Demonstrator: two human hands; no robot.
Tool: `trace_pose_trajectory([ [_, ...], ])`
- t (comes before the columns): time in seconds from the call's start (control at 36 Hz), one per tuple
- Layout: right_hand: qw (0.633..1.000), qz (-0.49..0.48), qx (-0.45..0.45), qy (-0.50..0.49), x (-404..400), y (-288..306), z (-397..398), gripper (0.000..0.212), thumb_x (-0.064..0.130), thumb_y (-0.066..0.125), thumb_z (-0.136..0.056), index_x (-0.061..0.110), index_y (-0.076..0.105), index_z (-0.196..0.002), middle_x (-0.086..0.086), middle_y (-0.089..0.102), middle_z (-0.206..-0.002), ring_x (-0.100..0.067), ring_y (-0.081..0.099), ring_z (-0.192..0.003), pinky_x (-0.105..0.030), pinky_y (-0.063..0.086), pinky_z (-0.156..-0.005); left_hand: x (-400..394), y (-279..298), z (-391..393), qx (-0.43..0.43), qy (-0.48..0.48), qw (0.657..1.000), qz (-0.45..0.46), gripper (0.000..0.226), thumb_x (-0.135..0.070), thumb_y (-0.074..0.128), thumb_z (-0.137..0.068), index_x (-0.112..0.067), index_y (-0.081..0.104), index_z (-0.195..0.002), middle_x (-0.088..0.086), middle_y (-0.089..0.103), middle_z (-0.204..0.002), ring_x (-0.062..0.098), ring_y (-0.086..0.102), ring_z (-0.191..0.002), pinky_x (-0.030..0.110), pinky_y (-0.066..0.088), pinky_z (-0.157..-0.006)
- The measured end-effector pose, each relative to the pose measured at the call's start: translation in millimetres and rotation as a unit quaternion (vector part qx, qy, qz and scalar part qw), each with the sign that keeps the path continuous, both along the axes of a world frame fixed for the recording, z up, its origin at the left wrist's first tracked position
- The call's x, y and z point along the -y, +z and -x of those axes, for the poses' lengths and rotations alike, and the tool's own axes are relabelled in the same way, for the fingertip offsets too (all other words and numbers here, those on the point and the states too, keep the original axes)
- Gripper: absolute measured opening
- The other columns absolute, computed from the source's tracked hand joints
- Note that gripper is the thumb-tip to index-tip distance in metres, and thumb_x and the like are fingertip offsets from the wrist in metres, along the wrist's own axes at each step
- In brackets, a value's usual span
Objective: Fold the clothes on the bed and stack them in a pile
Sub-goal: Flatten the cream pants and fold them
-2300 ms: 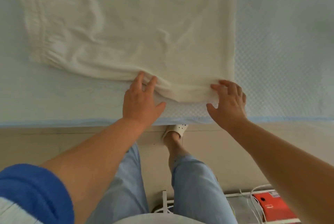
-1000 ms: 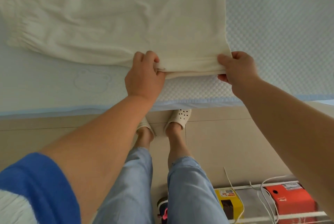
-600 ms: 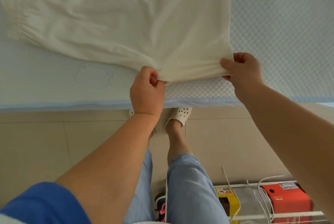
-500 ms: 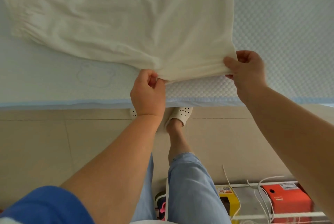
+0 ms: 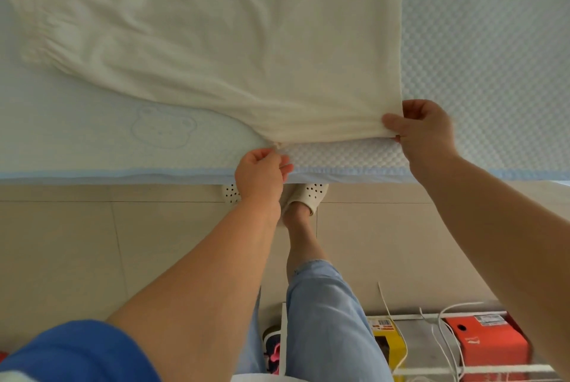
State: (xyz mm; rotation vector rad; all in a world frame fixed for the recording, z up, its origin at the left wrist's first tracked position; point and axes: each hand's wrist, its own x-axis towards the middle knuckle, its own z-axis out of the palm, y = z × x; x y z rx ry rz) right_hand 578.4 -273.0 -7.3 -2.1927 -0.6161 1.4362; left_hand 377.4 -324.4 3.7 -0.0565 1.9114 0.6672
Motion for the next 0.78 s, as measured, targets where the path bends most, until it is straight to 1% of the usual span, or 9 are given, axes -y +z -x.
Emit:
trace_pose_trajectory([
  [0.14,1.000,0.007,0.011,0.003,0,3,-1,0.012,0.015,0.067,-0.081,0.025,0.060,-0.085,0.006,0.063,-0.087,-0.015,0.064,-0.086,-0.038,0.055,-0.084,-8,-1,12,-0.042,-0.048,0.998,-0.002,0.018,-0.023,0.061,-0.083,-0.016,0.060,-0.068,-0.001,0.063,-0.066,0.012,0.058,-0.054,0.018,0.038,-0.045],
  [0.19,1.000,0.009,0.021,0.013,2,4,0,0.008,0.019,0.066,-0.083,0.025,0.060,-0.081,0.008,0.063,-0.082,-0.012,0.062,-0.080,-0.037,0.055,-0.083,-15,-2,14,-0.055,-0.082,0.995,-0.001,0.026,-0.033,0.068,-0.079,-0.016,0.059,-0.062,-0.002,0.062,-0.061,0.011,0.057,-0.052,0.021,0.040,-0.050],
  [0.31,0.999,0.025,0.019,0.040,4,5,0,0.009,0.021,0.066,-0.084,0.025,0.062,-0.077,0.008,0.064,-0.078,-0.012,0.060,-0.077,-0.037,0.054,-0.084,-24,-3,16,-0.044,-0.128,0.991,0.005,0.033,-0.032,0.072,-0.080,-0.014,0.052,-0.061,-0.003,0.059,-0.056,0.009,0.058,-0.053,0.027,0.047,-0.062],
  [0.39,0.998,0.025,0.017,0.052,2,6,-1,0.012,0.021,0.066,-0.084,0.025,0.062,-0.074,0.009,0.061,-0.074,-0.011,0.057,-0.073,-0.036,0.052,-0.081,-25,-1,21,0.067,-0.037,0.996,-0.040,0.021,-0.027,0.068,-0.084,-0.015,0.055,-0.072,-0.005,0.064,-0.059,0.008,0.066,-0.060,0.022,0.048,-0.060],
  [0.47,0.998,0.021,0.025,0.060,0,5,-1,0.011,0.023,0.063,-0.086,0.026,0.060,-0.076,0.009,0.059,-0.074,-0.013,0.055,-0.074,-0.037,0.052,-0.077,-18,1,27,0.193,0.054,0.978,-0.056,0.009,-0.022,0.060,-0.089,-0.018,0.056,-0.082,-0.004,0.067,-0.066,0.012,0.069,-0.068,0.022,0.048,-0.063],
  [0.56,0.996,0.024,0.044,0.072,0,3,1,0.010,0.025,0.058,-0.088,0.027,0.057,-0.078,0.008,0.058,-0.078,-0.015,0.054,-0.076,-0.037,0.051,-0.075,-9,0,30,0.235,0.067,0.969,-0.041,0.014,-0.010,0.053,-0.090,-0.022,0.058,-0.084,-0.004,0.071,-0.072,0.011,0.070,-0.072,0.024,0.047,-0.069],
  [0.61,0.996,0.024,0.058,0.068,0,3,4,0.011,0.027,0.055,-0.089,0.029,0.056,-0.079,0.009,0.058,-0.080,-0.014,0.055,-0.076,-0.036,0.051,-0.076,-10,-1,31,0.221,0.057,0.973,-0.031,0.017,-0.006,0.054,-0.088,-0.022,0.059,-0.085,-0.005,0.071,-0.073,0.010,0.069,-0.072,0.022,0.048,-0.068],
  [0.69,0.994,0.017,0.078,0.075,1,2,8,0.011,0.029,0.051,-0.091,0.028,0.055,-0.081,0.010,0.057,-0.079,-0.011,0.053,-0.071,-0.030,0.049,-0.067,-14,-3,31,0.188,0.024,0.981,-0.042,0.011,-0.013,0.063,-0.085,-0.021,0.058,-0.081,-0.004,0.071,-0.074,0.010,0.068,-0.070,0.020,0.048,-0.064],
  [0.78,0.993,0.016,0.083,0.081,2,2,9,0.009,0.030,0.050,-0.092,0.027,0.055,-0.084,0.010,0.057,-0.079,-0.010,0.053,-0.069,-0.026,0.045,-0.060,-14,-3,32,0.092,-0.036,0.993,-0.070,0.026,-0.023,0.071,-0.081,-0.020,0.049,-0.067,-0.006,0.065,-0.065,0.011,0.067,-0.067,0.020,0.046,-0.062],
])
